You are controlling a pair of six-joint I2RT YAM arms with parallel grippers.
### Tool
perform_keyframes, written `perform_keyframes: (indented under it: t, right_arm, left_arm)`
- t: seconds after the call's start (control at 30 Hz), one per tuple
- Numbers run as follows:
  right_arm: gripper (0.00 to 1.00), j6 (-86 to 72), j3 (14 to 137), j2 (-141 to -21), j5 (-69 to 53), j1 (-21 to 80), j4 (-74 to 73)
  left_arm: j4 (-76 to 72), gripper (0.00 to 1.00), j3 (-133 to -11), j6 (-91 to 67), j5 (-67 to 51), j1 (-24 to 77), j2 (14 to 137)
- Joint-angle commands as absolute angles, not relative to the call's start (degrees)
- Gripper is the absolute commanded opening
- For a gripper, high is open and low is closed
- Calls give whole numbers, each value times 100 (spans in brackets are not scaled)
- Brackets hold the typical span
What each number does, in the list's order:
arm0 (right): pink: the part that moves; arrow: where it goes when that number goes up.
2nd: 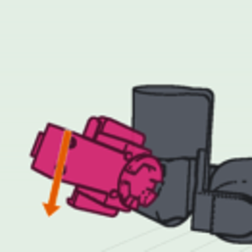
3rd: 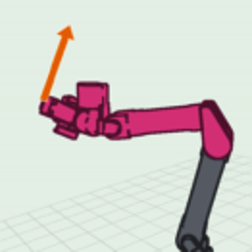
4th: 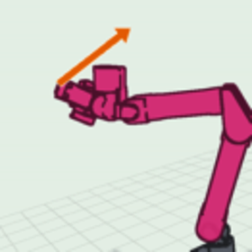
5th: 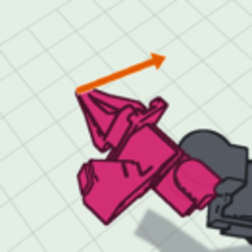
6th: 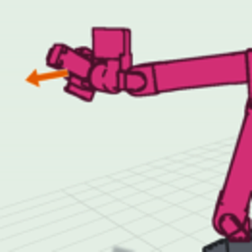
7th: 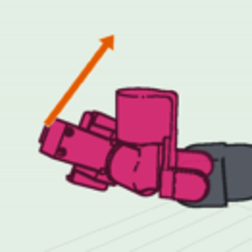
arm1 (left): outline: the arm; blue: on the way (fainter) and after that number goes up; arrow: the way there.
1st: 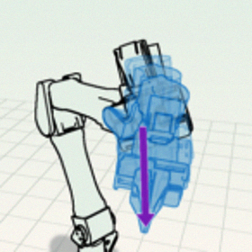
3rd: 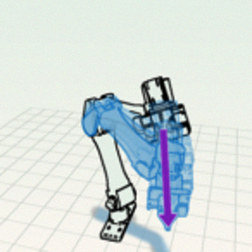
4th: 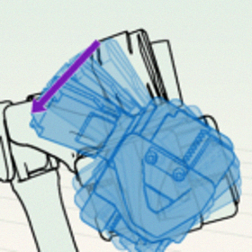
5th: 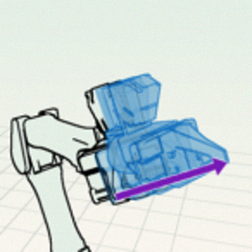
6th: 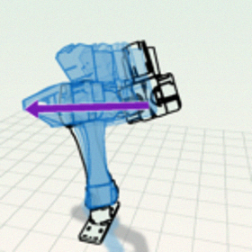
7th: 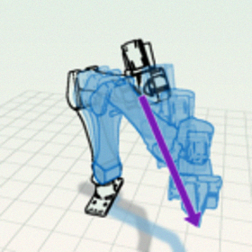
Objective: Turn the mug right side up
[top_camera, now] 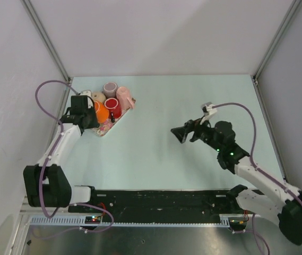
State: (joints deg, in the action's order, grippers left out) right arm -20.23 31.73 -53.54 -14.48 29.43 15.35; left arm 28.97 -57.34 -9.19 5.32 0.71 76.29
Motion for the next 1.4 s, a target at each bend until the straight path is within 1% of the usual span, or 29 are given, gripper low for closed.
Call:
perform_keyframes:
  t: [0.0,0.13,0.2,0.3,0.43,0.57,0.67,0.73,0.8,0.87,0.9,0.93,0.97,1.0,1.07,1.1,1.13,1.17,1.2,1.23,1.27,1.37]
  right_arm:
    - [100,-3098,3713,-6347,-1195,3729,3073]
    - [100,-3920,4624,-7744,-1494,4252,4069]
    - [100,-4346,5089,-8392,-1665,4365,4621]
    - [100,-4922,5802,-9152,-1862,4414,4945]
    - [100,-5322,6363,-9632,-1972,4416,5064]
    - [100,-5669,6657,-9878,-2127,4405,5239]
    - [96,-5915,6826,-10045,-2303,4416,5398]
    - [92,-6053,6886,-10120,-2395,4420,5559]
    - [82,-6196,6903,-10177,-2460,4423,5824]
    - [59,-6299,6907,-10202,-2494,4413,6053]
    - [40,-6331,6907,-10203,-2526,4404,6138]
    - [25,-6374,6908,-10199,-2564,4381,6185]
    - [13,-6408,6904,-10188,-2618,4344,6199]
    - [6,-6434,6871,-10144,-2667,4290,6158]
    - [2,-6350,6776,-9998,-2675,4164,5879]
    - [1,-6251,6723,-9828,-2638,4095,5642]
    - [0,-5986,6680,-9678,-2536,4016,5128]
    - [0,-5731,6658,-9444,-2415,3964,4665]
    - [0,-5304,6651,-9235,-2152,3907,3985]
    - [0,-4915,6648,-8986,-1916,3869,3412]
    - [0,-4479,6646,-8782,-1582,3802,2787]
    - [0,-3480,6692,-8245,-737,3556,1042]
  left_arm:
    - [2860,0,-6009,-1021,-493,44,7079]
    - [3115,0,-6264,-1120,-1680,56,6739]
    - [3180,0,-6437,-1247,-2235,95,6598]
    - [3220,0,-6677,-1480,-2907,167,6426]
    - [3226,0,-6820,-1762,-3435,258,6262]
    - [3220,0,-6912,-1967,-3727,396,6242]
    - [3225,0,-7013,-2049,-3846,505,6303]
    - [3221,0,-7064,-2052,-3910,599,6337]
    - [3224,0,-7070,-2073,-3997,690,6359]
    - [3225,0,-7008,-2100,-4071,764,6356]
    - [3225,0,-6971,-2105,-4083,782,6359]
    - [3221,0,-6944,-2090,-4063,791,6366]
    - [3223,0,-6917,-2051,-4031,795,6369]
    - [3224,1,-6895,-1944,-3984,798,6366]
    - [3254,31,-6828,-1725,-3793,793,6329]
    - [3288,54,-6776,-1614,-3685,787,6302]
    - [3318,71,-6737,-1475,-3495,785,6289]
    - [3373,85,-6695,-1366,-3329,779,6282]
    - [3427,93,-6670,-1215,-3058,776,6279]
    - [3498,96,-6662,-1038,-2830,779,6295]
    - [3555,98,-6666,-915,-2505,776,6303]
    - [3680,99,-6722,-553,-1815,778,6357]
